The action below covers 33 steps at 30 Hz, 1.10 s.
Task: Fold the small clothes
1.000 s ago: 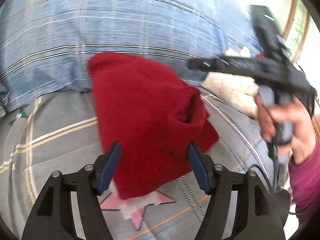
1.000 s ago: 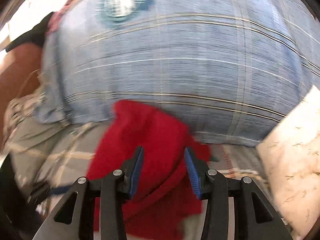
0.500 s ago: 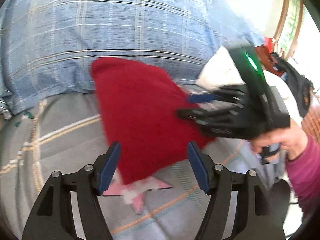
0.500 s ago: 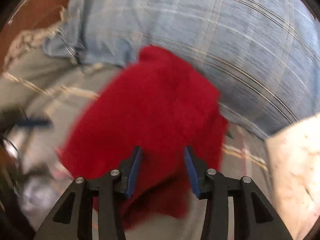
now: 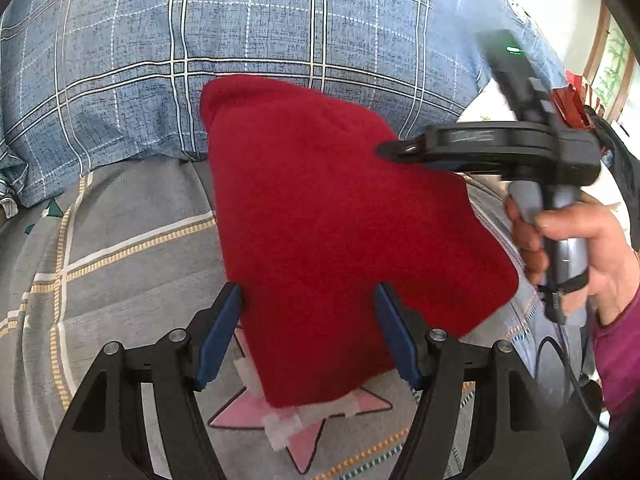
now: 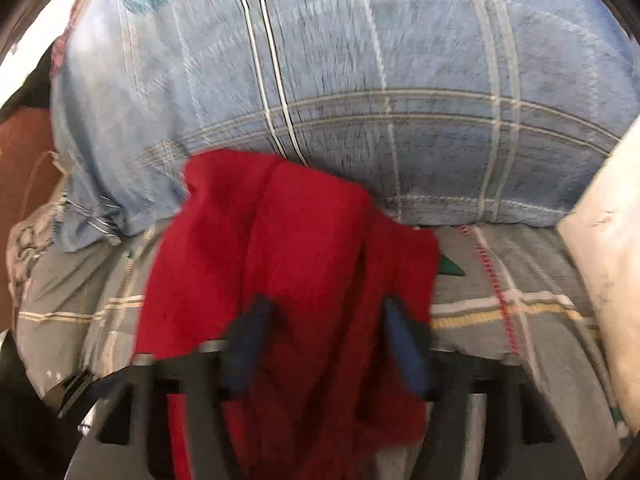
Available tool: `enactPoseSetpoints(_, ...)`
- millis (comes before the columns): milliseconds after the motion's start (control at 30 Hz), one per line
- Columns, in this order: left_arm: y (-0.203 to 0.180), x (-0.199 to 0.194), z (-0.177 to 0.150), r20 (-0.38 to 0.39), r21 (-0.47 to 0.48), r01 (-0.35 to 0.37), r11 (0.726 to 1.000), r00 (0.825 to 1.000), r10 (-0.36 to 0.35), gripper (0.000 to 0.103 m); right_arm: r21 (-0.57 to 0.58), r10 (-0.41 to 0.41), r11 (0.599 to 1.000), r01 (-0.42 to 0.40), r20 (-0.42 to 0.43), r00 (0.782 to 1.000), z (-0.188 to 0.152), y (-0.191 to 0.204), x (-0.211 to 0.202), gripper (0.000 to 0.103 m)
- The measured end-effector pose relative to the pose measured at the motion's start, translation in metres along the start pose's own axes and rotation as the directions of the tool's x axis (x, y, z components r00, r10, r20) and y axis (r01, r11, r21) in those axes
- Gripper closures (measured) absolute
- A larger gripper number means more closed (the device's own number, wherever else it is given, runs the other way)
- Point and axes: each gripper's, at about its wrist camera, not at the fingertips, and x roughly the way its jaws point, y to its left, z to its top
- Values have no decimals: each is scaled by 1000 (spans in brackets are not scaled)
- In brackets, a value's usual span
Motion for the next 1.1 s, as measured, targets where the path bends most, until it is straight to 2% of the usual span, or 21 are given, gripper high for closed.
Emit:
enactPoseSetpoints(33, -1, -1, 0, 2, 2, -2, 1000, 1000, 2, 35, -34, -46, 998, 47, 42, 998, 4, 8, -3, 88)
enactPoseSetpoints(167, 4, -8, 6, 39, -31, 29, 999, 999, -28, 35, -134, -98, 984, 116, 132, 986, 16, 26, -18, 91)
enactPoseSetpoints(267, 13, -11, 11, 67, -93, 46, 995, 997, -39, 35, -145, -147, 975, 166, 138, 980, 26, 26, -7, 92)
enactPoseSetpoints(333, 15, -10, 13, 75, -102, 31, 994, 997, -24, 35, -154, -194, 964, 217, 152, 969, 22, 19, 3, 92)
enactPoseSetpoints(400, 14, -5, 12, 67, -95, 14, 995, 998, -7, 35, -146, -195, 966, 212, 124, 973, 16, 15, 16, 92)
enactPoseSetpoints(467, 16, 3, 12, 46, -100, 11, 995, 999, -6, 35, -121, -157, 977, 175, 145, 977, 12, 9, 13, 87)
enactPoseSetpoints(533, 19, 11, 12, 30, -119, 31, 992, 999, -27, 35, -51, -88, 994, 96, 152, 984, 11, -4, -1, 69)
enactPoseSetpoints(600, 21, 15, 12, 21, -125, 47, 991, 999, -45, 34, 14, -26, 1000, 25, 139, 990, 9, -20, -15, 36)
enactPoseSetpoints(633, 21, 17, 13, 19, -127, 56, 990, 998, -54, 33, 53, 11, 998, -18, 128, 992, 6, -29, -21, 32)
enactPoseSetpoints(700, 22, 22, 15, 17, -134, 72, 988, 997, -70, 26, 99, 51, 993, -63, 120, 991, 0, -40, -27, 27)
enactPoseSetpoints(833, 27, 38, 17, -25, -178, 106, 978, 993, -112, 23, 181, 129, 974, -138, 64, 990, -17, -51, -21, 24)
enactPoseSetpoints(967, 26, 42, 15, -35, -186, 127, 974, 990, -136, 23, 238, 191, 951, -196, 42, 981, -27, -56, -8, 21)
enactPoseSetpoints(1000, 26, 43, 15, -37, -189, 127, 974, 990, -137, 23, 256, 217, 941, -219, 36, 975, -27, -56, -5, 20)
enactPoseSetpoints(1033, 27, 43, 15, -40, -197, 131, 972, 989, -141, 23, 283, 279, 917, -282, 49, 959, -27, -58, -6, 19)
enactPoseSetpoints(1100, 30, 43, 15, -47, -219, 145, 965, 986, -159, 23, 300, 347, 885, -357, 87, 934, -27, -56, -5, 15)
